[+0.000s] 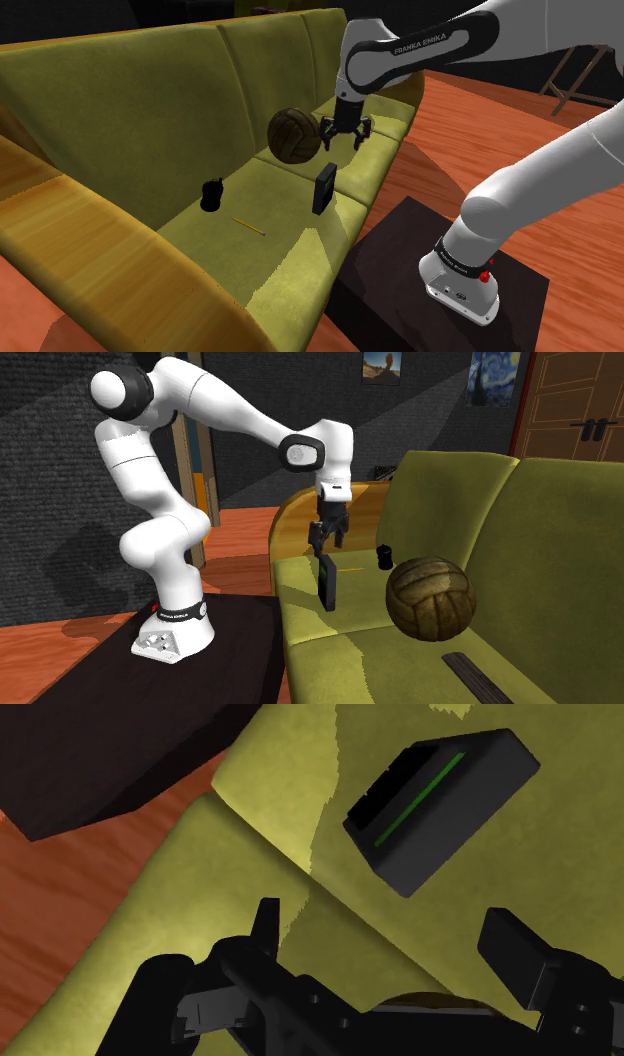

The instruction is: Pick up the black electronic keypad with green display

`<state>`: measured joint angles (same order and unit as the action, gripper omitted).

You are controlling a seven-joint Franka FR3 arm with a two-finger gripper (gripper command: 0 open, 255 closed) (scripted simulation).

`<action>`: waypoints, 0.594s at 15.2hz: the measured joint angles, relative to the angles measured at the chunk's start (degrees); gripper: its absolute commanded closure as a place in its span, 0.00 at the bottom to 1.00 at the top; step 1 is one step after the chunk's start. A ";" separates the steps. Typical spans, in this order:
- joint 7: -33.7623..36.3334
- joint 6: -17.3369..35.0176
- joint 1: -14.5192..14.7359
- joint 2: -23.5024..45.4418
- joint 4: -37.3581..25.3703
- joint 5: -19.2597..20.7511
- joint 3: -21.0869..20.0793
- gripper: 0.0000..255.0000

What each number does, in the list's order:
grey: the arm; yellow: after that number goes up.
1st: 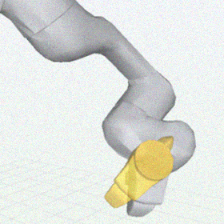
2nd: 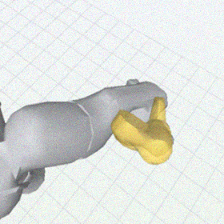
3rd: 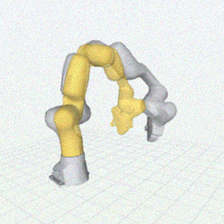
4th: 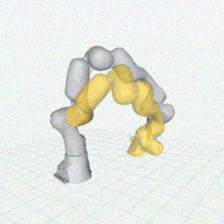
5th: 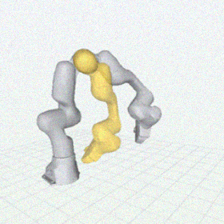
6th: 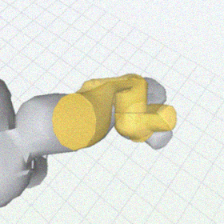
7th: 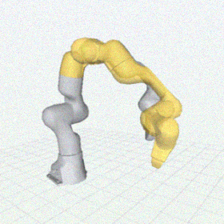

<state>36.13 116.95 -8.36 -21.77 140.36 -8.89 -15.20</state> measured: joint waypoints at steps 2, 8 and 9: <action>4.48 2.55 -0.65 3.83 -0.13 -1.09 -0.95 0.00; 8.83 8.52 -1.20 9.68 1.01 -1.93 -2.03 0.00; 8.80 9.43 -1.22 10.19 1.44 -1.89 -2.08 0.00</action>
<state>44.94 126.38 -9.59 -11.58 141.80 -10.79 -17.28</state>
